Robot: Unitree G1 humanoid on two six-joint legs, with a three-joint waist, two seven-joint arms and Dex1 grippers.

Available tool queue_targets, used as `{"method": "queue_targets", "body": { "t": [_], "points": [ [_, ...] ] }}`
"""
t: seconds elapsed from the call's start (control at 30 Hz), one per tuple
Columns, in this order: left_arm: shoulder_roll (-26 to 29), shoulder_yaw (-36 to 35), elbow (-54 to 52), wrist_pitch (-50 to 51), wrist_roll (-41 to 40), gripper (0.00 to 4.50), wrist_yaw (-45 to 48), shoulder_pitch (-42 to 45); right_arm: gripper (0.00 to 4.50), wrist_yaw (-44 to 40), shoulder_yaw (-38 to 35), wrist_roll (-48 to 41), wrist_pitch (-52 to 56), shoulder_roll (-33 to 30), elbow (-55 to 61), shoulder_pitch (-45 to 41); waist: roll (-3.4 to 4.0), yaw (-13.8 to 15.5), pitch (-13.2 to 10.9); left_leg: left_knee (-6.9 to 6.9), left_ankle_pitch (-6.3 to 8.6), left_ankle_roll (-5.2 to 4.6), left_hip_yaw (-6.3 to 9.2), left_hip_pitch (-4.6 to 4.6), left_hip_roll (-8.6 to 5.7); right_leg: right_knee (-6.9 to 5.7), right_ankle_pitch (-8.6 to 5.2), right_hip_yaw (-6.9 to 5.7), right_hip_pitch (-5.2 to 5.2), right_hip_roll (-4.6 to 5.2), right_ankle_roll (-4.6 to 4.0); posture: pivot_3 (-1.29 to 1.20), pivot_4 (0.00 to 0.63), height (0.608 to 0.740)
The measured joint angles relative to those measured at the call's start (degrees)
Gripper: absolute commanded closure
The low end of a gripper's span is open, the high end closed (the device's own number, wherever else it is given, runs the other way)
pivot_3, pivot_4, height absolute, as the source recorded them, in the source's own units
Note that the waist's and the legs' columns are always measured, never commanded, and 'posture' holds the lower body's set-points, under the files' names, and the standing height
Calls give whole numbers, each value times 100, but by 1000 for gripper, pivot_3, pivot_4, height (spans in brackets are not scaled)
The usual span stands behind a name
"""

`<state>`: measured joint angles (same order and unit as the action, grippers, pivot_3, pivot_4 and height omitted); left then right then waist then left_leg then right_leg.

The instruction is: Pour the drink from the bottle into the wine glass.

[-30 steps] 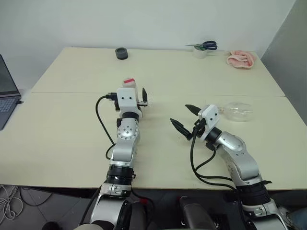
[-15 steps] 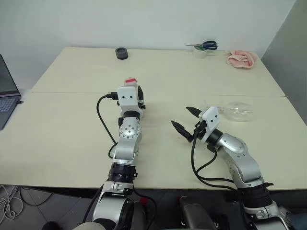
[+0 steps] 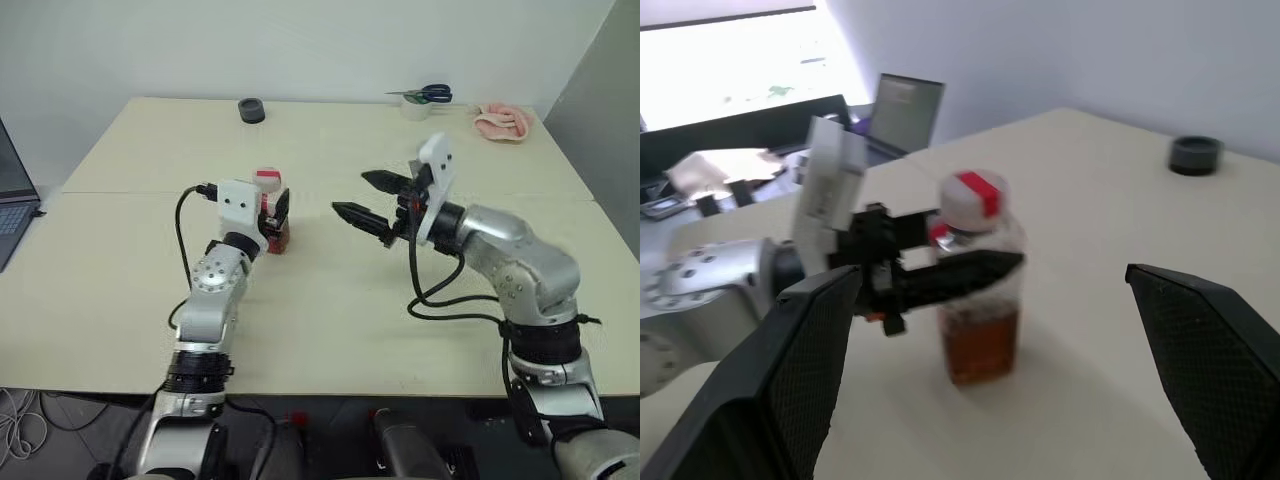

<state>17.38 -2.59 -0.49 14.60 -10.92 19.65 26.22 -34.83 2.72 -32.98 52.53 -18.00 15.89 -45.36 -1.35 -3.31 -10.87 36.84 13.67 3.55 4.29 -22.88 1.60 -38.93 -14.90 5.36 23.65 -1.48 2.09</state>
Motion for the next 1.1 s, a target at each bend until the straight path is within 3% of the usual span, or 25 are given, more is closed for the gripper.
{"method": "queue_targets", "body": {
  "t": [0.2, 0.47, 0.57, 0.77, 0.97, 1.03, 1.1],
  "points": [
    [27, 348, -494, 126, -445, 2334, 928, -250, 0, 152, 457, 42, 423, 262, -380, -461, 0, 24, 0, 5, 0, 0, 0, -4, -1, 3, -3, -1, 0, 2, 5, 0, 150, 740],
    [-89, 522, -968, 119, -517, 2335, 1126, -472, 0, 325, 636, 523, 188, 324, -843, -533, 0, 4, 0, 2, 0, 0, -1, -4, 3, 1, -3, 2, 7, -1, 6, 0, 150, 740],
    [-125, 531, -1001, 119, -517, 2335, 1121, -509, 609, 333, 646, 601, 82, 370, -911, -533, 0, 4, 0, 2, 0, 0, -2, -5, 3, 1, -4, 3, 8, -1, 6, 0, 150, 740],
    [-139, 546, -1004, 121, -503, 2335, 1089, -519, 2599, 280, 672, 647, 1, 523, -957, -508, 0, 3, 0, 2, 0, 0, -3, -5, 3, 0, -4, 4, 9, -3, 6, 0, 150, 740],
    [-166, 551, -1004, 120, -504, 2335, 1104, -518, 2595, 137, 654, 638, -100, 491, -972, -467, 0, 3, 0, 2, 0, -1, -3, -7, 3, 1, -4, 3, 10, -2, 6, 0, 150, 740],
    [-190, 592, -1051, 120, -570, 2335, 1233, -506, 2595, -439, 591, 494, -242, 204, -1058, -463, 0, 16, -1, 2, 0, 0, -3, -10, 1, 4, -4, 2, 10, -2, 6, 0, 150, 740],
    [-189, 829, -1211, 114, -687, 2336, 1542, -509, 2595, -1594, 692, 336, -466, -567, -1011, -451, 2, 74, -6, 4, 0, -1, -2, -16, -10, 15, -5, -3, 8, 10, 9, 0, 150, 740]
  ]
}}
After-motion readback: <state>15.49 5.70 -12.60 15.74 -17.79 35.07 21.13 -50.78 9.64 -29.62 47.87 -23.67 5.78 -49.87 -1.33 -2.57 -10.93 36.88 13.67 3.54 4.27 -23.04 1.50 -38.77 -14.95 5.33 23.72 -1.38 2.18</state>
